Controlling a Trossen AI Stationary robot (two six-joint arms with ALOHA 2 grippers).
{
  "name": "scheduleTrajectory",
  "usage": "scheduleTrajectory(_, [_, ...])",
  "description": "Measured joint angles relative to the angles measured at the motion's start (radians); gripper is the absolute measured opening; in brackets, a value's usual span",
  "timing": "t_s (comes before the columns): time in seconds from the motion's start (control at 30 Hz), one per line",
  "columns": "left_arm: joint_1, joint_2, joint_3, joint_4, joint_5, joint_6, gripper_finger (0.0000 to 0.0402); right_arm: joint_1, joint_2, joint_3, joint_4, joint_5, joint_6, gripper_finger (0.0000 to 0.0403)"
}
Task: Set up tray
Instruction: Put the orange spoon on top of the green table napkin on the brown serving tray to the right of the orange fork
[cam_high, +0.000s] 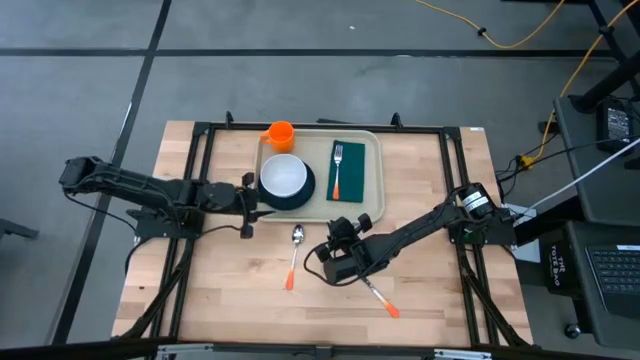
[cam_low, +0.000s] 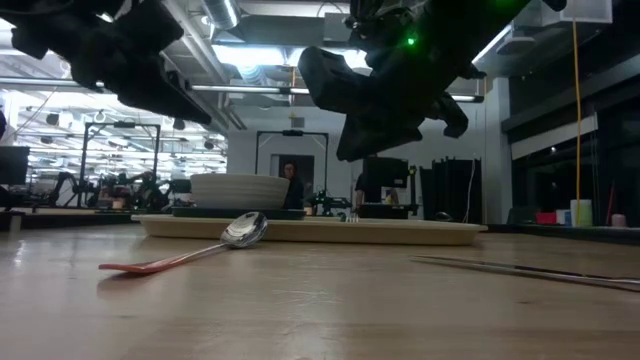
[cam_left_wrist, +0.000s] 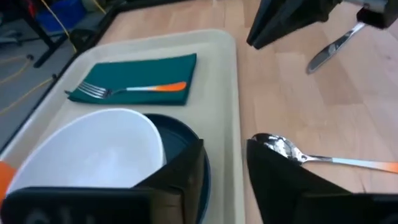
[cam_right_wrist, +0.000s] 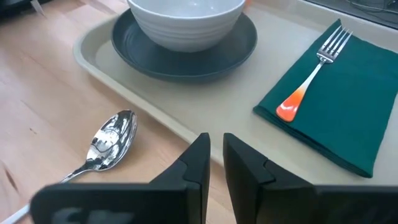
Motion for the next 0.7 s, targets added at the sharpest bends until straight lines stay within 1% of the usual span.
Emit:
scheduleTrajectory(0.07, [0.000, 0.020, 0.000, 0.007, 0.012, -0.013, 0.0136, 0.000, 0.000, 0.000, -0.001, 0.005, 0.017, 0.0051])
scheduleTrajectory(0.13, [0.000, 0.039, 0.000, 0.017, 0.058, -0.018, 0.0152, 0.000, 0.000, 0.000, 0.000, 0.006, 0.025, 0.0051])
scheduleTrajectory(0.27, [0.000, 0.074, 0.001, 0.018, 0.223, -0.094, 0.0176, 0.020, -0.002, 0.000, -0.041, 0.023, 0.020, 0.0051])
scheduleTrajectory(0.37, [0.000, 0.109, 0.005, 0.019, 0.303, -0.105, 0.0181, 0.054, -0.003, 0.000, -0.073, 0.064, 0.028, 0.0041])
scheduleTrajectory(0.5, [0.003, 0.177, 0.032, 0.019, 0.299, -0.104, 0.0182, 0.084, -0.033, 0.000, -0.087, 0.077, 0.021, 0.0009])
scheduleTrajectory(0.6, [0.013, 0.229, 0.060, 0.018, 0.318, -0.099, 0.0182, 0.107, -0.068, 0.000, -0.092, 0.073, -0.034, 0.0009])
scheduleTrajectory(0.7, [0.022, 0.266, 0.087, 0.018, 0.323, -0.092, 0.0182, 0.131, -0.105, 0.000, -0.089, 0.040, -0.110, 0.0006])
